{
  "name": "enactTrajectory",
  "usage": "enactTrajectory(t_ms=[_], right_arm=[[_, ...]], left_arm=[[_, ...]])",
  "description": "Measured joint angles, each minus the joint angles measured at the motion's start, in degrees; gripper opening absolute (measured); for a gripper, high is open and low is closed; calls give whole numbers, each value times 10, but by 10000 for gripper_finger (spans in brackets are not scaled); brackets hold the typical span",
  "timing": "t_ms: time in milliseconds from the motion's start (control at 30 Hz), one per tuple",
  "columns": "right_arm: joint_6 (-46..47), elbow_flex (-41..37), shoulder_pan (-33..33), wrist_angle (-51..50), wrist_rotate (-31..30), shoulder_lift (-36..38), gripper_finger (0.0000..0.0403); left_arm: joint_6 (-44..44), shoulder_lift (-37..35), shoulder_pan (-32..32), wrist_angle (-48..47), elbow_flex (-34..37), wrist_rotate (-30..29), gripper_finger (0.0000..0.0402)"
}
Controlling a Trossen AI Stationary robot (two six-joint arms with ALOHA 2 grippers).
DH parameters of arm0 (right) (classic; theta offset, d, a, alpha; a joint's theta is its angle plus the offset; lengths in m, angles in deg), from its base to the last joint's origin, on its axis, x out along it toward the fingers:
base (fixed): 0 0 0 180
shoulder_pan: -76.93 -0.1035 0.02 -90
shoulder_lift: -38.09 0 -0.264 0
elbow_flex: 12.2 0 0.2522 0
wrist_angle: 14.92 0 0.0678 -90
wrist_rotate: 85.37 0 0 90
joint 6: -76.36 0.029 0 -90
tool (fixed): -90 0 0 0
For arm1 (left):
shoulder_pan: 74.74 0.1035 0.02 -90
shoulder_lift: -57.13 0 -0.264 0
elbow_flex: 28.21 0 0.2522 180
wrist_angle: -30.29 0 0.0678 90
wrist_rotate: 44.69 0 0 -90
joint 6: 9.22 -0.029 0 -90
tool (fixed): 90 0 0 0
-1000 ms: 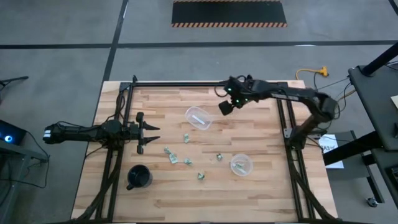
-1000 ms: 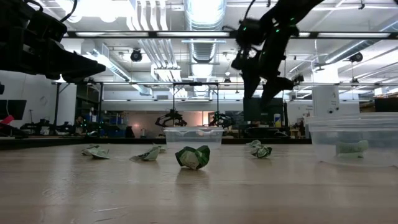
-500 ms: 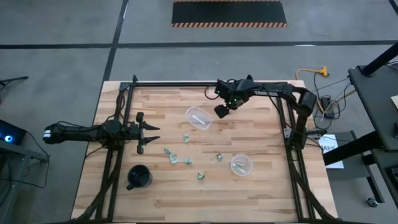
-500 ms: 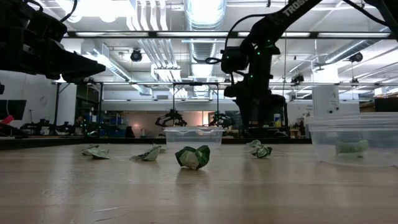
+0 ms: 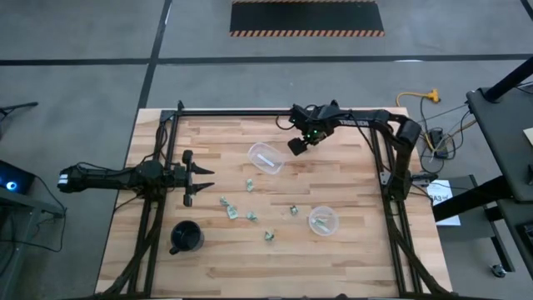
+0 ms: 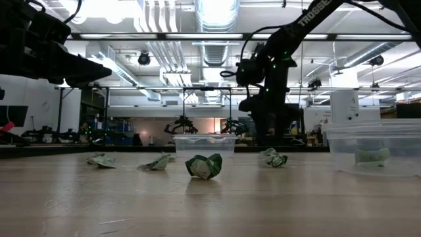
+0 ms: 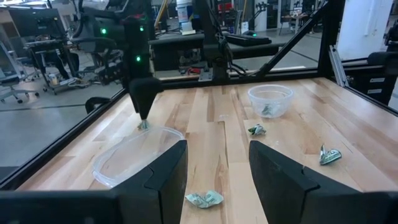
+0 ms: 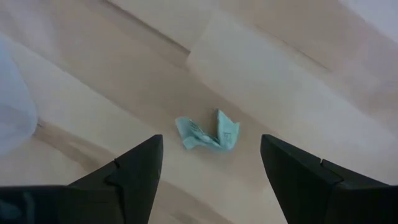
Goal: Pick and place Stevia / Truvia into bins
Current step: Put the stevia packet into the round transparent container
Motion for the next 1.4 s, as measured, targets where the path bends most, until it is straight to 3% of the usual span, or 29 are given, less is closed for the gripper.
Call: enactTrajectory(t_ms=[367, 767, 1167, 1400], right_arm=[[-10, 4, 1, 5, 0, -77, 254], [-24, -3, -3, 21, -2, -41, 264], [-53, 1, -3, 15, -2, -60, 255], [-53, 0, -8, 7, -2, -61, 224]], left_arm=[[0, 0, 0, 0, 0, 0, 155], [0, 0, 0, 0, 0, 0, 155], [0, 0, 0, 0, 0, 0, 155], [0, 0, 0, 0, 0, 0, 155]])
